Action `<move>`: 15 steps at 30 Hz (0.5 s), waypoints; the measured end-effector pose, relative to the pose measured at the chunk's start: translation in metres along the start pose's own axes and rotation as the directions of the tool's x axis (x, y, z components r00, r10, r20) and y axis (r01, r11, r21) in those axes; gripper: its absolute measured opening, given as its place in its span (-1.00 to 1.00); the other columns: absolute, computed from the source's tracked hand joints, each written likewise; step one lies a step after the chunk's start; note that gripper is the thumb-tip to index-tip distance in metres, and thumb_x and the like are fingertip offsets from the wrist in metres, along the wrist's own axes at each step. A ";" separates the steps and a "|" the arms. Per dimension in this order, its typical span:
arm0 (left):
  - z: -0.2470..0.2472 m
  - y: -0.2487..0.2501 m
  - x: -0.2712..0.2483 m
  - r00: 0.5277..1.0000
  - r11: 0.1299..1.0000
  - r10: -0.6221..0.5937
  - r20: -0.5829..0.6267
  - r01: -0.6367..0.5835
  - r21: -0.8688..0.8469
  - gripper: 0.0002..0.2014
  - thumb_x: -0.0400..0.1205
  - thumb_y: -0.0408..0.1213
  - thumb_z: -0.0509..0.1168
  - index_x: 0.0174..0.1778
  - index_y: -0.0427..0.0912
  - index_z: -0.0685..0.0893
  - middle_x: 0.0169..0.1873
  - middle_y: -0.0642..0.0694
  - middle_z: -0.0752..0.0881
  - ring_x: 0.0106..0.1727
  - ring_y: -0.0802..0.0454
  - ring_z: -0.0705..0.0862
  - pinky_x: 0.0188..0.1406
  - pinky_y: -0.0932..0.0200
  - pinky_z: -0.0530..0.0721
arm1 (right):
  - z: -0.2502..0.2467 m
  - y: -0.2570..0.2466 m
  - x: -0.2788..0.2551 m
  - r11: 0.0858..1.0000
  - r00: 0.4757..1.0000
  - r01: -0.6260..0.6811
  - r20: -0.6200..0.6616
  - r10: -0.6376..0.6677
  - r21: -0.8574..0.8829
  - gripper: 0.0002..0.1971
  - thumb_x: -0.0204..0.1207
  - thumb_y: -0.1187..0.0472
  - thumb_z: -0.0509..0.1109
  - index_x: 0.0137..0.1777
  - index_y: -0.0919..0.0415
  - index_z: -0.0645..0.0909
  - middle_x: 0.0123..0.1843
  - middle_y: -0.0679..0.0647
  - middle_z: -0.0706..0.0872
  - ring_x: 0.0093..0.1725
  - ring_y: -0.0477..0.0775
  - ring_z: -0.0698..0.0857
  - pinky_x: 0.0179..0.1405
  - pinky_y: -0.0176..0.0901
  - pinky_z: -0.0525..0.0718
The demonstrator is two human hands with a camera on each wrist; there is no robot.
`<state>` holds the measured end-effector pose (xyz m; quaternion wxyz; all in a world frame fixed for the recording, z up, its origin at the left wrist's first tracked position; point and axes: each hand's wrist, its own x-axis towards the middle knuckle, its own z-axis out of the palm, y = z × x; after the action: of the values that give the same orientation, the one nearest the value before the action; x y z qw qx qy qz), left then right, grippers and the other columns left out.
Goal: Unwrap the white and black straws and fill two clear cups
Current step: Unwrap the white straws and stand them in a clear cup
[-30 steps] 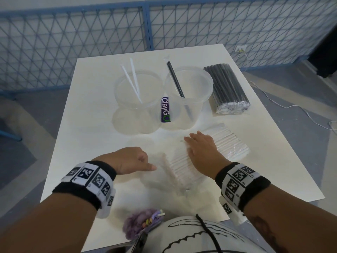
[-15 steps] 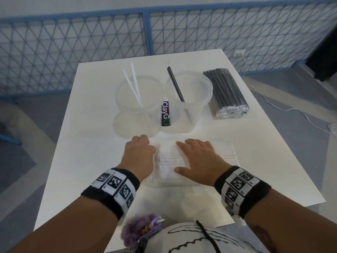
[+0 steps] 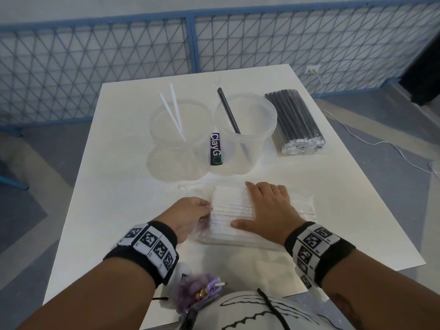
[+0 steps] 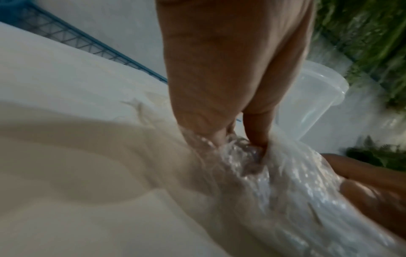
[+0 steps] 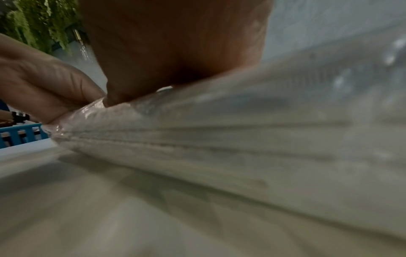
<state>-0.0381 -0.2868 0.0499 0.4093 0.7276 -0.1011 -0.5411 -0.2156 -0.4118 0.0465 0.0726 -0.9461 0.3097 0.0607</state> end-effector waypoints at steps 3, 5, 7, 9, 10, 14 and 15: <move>-0.004 0.007 -0.006 0.999 0.980 -0.020 0.049 0.030 -0.195 -0.79 0.78 -0.52 0.17 -0.09 -0.29 0.67 -0.24 -0.21 0.73 -0.30 0.00 0.64 -0.24 0.16 0.65 | 0.005 0.003 0.000 1.000 0.995 0.015 -0.102 -0.012 0.023 0.10 0.21 -0.69 -0.02 0.50 0.17 0.43 0.25 0.11 0.62 0.22 0.23 0.60 0.37 0.24 0.45; -0.010 0.014 -0.014 0.993 0.903 0.029 0.118 0.025 -0.429 -0.78 0.80 -0.48 0.15 -0.12 -0.28 0.64 -0.26 -0.18 0.76 -0.30 0.02 0.74 -0.25 0.20 0.80 | 0.006 0.006 0.001 0.999 0.991 -0.005 -0.130 0.009 0.032 0.03 0.24 -0.68 -0.03 0.42 0.14 0.48 0.20 0.09 0.63 0.17 0.21 0.61 0.32 0.19 0.48; -0.018 0.019 -0.022 0.982 0.760 0.058 0.180 0.073 -0.646 -0.72 0.80 -0.46 0.12 -0.21 -0.30 0.61 -0.27 -0.21 0.82 -0.35 0.03 0.81 -0.31 0.26 0.84 | 0.004 0.010 0.002 0.999 0.988 -0.016 -0.153 0.023 0.047 -0.03 0.30 -0.66 -0.05 0.37 0.12 0.51 0.16 0.07 0.64 0.14 0.19 0.61 0.31 0.15 0.48; -0.018 0.019 -0.024 0.985 0.785 0.010 0.170 0.098 -0.612 -0.71 0.81 -0.49 0.11 -0.20 -0.31 0.63 -0.36 -0.19 0.81 -0.51 0.13 0.74 -0.52 0.38 0.75 | 0.004 0.012 0.003 0.999 0.984 0.009 -0.179 0.001 0.053 -0.11 0.36 -0.61 -0.04 0.31 0.12 0.55 0.11 0.06 0.64 0.09 0.19 0.61 0.29 0.14 0.48; -0.014 0.018 -0.024 0.992 0.869 -0.029 0.124 0.087 -0.488 -0.73 0.80 -0.51 0.12 -0.14 -0.29 0.65 -0.41 -0.12 0.77 -0.57 0.18 0.67 -0.62 0.42 0.66 | 0.005 0.012 0.003 0.998 0.982 0.021 -0.190 -0.011 0.050 -0.14 0.38 -0.59 -0.03 0.28 0.13 0.57 0.09 0.06 0.64 0.07 0.19 0.62 0.28 0.14 0.49; 0.006 0.016 -0.025 0.995 0.983 0.022 0.100 -0.040 0.177 -0.90 0.75 -0.24 0.34 0.14 -0.12 0.69 -0.06 -0.02 0.76 -0.15 0.11 0.72 -0.19 0.27 0.69 | 0.005 0.009 0.004 0.998 0.977 0.008 -0.215 0.007 0.067 -0.19 0.41 -0.55 -0.01 0.22 0.14 0.61 0.02 0.06 0.65 0.00 0.18 0.63 0.23 0.13 0.51; 0.009 0.018 -0.025 0.992 0.965 0.054 0.117 -0.082 0.249 -0.73 0.71 -0.12 0.39 0.27 -0.15 0.65 0.12 -0.04 0.74 0.09 0.02 0.73 0.12 0.14 0.71 | 0.004 0.008 0.005 0.997 0.978 0.002 -0.210 0.015 0.081 -0.18 0.40 -0.54 -0.01 0.20 0.15 0.61 0.01 0.06 0.65 0.00 0.18 0.62 0.21 0.12 0.51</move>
<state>-0.0502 -0.2875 0.0793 0.3252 0.7393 -0.2164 -0.5485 -0.2168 -0.4205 0.0410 0.0773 -0.9426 0.3208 -0.0518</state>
